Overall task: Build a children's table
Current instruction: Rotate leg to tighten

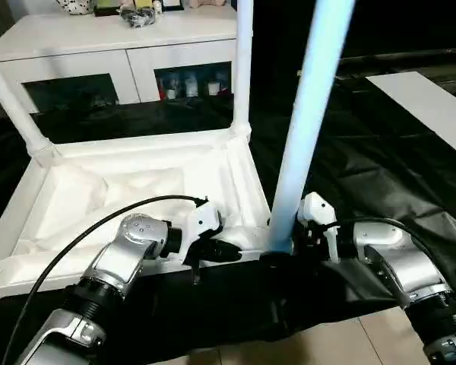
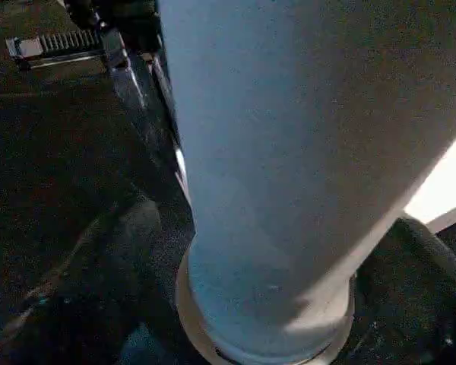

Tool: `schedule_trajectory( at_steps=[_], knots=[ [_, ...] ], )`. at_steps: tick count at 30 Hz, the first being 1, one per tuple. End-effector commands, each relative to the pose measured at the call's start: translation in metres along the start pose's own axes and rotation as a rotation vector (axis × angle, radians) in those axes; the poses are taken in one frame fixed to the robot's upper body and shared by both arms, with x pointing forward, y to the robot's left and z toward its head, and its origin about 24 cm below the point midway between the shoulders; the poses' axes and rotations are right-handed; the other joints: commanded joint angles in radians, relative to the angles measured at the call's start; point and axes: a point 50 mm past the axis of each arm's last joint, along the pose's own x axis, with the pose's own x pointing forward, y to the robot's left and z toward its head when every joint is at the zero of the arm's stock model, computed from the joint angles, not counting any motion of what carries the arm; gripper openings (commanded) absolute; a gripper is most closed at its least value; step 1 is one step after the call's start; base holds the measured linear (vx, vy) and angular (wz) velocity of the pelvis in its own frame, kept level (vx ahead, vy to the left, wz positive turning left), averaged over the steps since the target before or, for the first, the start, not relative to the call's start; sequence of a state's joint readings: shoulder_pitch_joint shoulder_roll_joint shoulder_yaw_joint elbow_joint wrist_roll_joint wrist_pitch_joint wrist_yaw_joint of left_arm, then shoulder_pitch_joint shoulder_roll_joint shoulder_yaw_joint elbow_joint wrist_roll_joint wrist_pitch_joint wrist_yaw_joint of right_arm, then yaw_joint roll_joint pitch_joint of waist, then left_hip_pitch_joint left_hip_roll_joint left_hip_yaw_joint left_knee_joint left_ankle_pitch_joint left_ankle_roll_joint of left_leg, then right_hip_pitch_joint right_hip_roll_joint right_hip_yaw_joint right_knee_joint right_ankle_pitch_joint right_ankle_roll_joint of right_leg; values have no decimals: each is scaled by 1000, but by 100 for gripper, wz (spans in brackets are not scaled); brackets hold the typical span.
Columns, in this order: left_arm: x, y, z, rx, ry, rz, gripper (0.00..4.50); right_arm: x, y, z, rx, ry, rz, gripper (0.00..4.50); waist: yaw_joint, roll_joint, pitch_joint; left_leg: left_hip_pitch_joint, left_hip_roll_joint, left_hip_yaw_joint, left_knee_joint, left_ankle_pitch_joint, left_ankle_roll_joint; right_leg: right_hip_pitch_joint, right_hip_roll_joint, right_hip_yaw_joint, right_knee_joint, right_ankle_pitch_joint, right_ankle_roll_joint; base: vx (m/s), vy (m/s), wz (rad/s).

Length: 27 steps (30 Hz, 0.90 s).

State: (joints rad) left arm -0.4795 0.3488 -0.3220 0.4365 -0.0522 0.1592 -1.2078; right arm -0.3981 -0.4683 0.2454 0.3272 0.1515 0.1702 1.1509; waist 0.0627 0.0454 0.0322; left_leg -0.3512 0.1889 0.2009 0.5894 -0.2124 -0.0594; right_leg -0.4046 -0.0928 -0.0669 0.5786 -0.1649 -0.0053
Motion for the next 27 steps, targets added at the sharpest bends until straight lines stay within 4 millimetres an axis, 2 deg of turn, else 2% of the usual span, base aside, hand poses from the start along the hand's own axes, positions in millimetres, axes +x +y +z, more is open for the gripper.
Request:
schedule_trajectory(
  at_steps=[1,10,13,16,18,19,22,23,24,26,27],
  knots=[
    [4,-8,-8,-31,26,-54,0,-3,-2,2,-26,21,10,370,1,-15,-51,0,45,-17,-71,-158,82,49,-53,40,-49,-185,-253,0,0,0],
    [2,-8,-9,-37,34,-49,0,-5,-3,-2,-6,21,-8,291,1,-15,-53,0,44,-17,-68,-147,87,50,-52,39,-48,-177,-255,0,0,0],
    [3,-7,-11,-53,32,-30,0,1,-6,-2,52,-49,-71,286,0,-15,-53,1,43,-16,-67,-146,88,49,-52,40,-48,-170,-259,0,0,0],
    [7,-4,-11,-66,33,12,0,9,-10,1,122,-129,-159,270,-8,-15,-50,-3,42,-18,-72,-176,71,50,-54,39,-54,-222,-250,0,0,0],
    [13,3,-11,-72,36,93,0,21,-15,1,210,-185,-277,265,-15,-14,-47,0,41,-21,-75,-205,53,47,-54,38,-62,-286,-229,0,0,0],
    [16,6,-10,-78,40,134,0,26,-16,0,242,-196,-320,265,-19,-18,-45,3,39,-22,-78,-231,37,45,-54,38,-69,-335,-213,0,0,0],
    [28,21,-5,-129,66,304,0,51,-16,6,362,-273,-473,262,-30,-13,-44,7,37,-24,-81,-252,8,38,-53,40,-75,-373,-190,0,0,0],
    [31,23,-3,-145,68,337,0,57,-16,9,410,-300,-504,262,-31,-15,-46,7,36,-27,-82,-258,2,42,-55,38,-75,-381,-183,0,0,0],
    [36,28,1,-160,60,395,0,65,-19,12,475,-327,-575,261,-31,-11,-47,3,37,-29,-84,-247,4,45,-55,38,-72,-363,-181,0,0,0],
    [43,33,7,-178,50,461,0,76,-21,15,522,-322,-681,259,-37,-11,-47,7,34,-26,-82,-252,-1,38,-54,39,-75,-355,-184,0,0,0],
    [45,34,9,-182,44,484,0,79,-22,16,533,-315,-717,259,-35,-12,-50,6,34,-27,-82,-233,-4,41,-53,38,-73,-330,-186,0,0,0]
  ],
)
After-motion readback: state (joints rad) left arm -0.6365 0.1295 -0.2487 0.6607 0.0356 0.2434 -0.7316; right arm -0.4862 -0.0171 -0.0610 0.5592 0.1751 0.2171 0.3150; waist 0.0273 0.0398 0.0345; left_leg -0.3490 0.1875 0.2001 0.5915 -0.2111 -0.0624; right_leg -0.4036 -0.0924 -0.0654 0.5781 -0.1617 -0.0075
